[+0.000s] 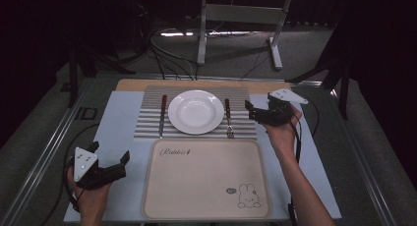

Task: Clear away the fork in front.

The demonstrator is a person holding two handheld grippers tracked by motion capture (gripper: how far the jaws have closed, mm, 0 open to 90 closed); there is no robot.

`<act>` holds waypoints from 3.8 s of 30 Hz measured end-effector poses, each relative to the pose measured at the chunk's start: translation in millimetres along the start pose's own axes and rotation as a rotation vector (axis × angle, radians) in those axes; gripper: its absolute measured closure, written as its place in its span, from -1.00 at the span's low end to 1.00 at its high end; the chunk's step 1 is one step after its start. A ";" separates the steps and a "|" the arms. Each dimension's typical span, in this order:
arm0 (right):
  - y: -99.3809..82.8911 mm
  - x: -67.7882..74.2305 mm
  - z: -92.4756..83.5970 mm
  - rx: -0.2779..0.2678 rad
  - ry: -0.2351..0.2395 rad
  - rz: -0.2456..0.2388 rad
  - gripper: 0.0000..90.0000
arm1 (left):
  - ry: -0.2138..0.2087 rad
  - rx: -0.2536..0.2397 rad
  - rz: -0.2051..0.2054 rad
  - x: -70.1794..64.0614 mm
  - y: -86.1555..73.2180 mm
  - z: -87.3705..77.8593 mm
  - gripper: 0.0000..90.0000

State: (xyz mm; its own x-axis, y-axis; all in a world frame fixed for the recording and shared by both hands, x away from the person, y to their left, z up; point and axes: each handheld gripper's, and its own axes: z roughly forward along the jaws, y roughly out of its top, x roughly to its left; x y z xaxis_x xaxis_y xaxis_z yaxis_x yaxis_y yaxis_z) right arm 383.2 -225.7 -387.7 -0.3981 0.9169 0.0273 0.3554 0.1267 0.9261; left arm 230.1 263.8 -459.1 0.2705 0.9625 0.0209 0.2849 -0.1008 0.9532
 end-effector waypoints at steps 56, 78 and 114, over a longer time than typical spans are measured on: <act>-25.2 -2.9 109.6 0.249 -0.057 0.062 -0.76 | 0.001 -0.011 -0.018 1.7 -0.1 -1.3 -1.00; -37.3 -0.8 123.3 0.320 -0.068 0.064 -0.68 | 0.002 -0.017 -0.025 2.3 -0.1 -2.1 -1.00; -66.9 11.5 153.3 0.428 -0.050 0.058 0.04 | 0.012 -0.033 -0.045 5.2 -0.2 -5.3 -1.00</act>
State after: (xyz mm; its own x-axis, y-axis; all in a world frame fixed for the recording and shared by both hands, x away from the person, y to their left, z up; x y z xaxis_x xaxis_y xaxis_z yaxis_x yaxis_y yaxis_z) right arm 484.5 -165.6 -507.0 -0.3295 0.9430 0.0470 0.6986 0.2100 0.6840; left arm 226.6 270.2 -457.6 0.2476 0.9687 -0.0184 0.2657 -0.0496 0.9628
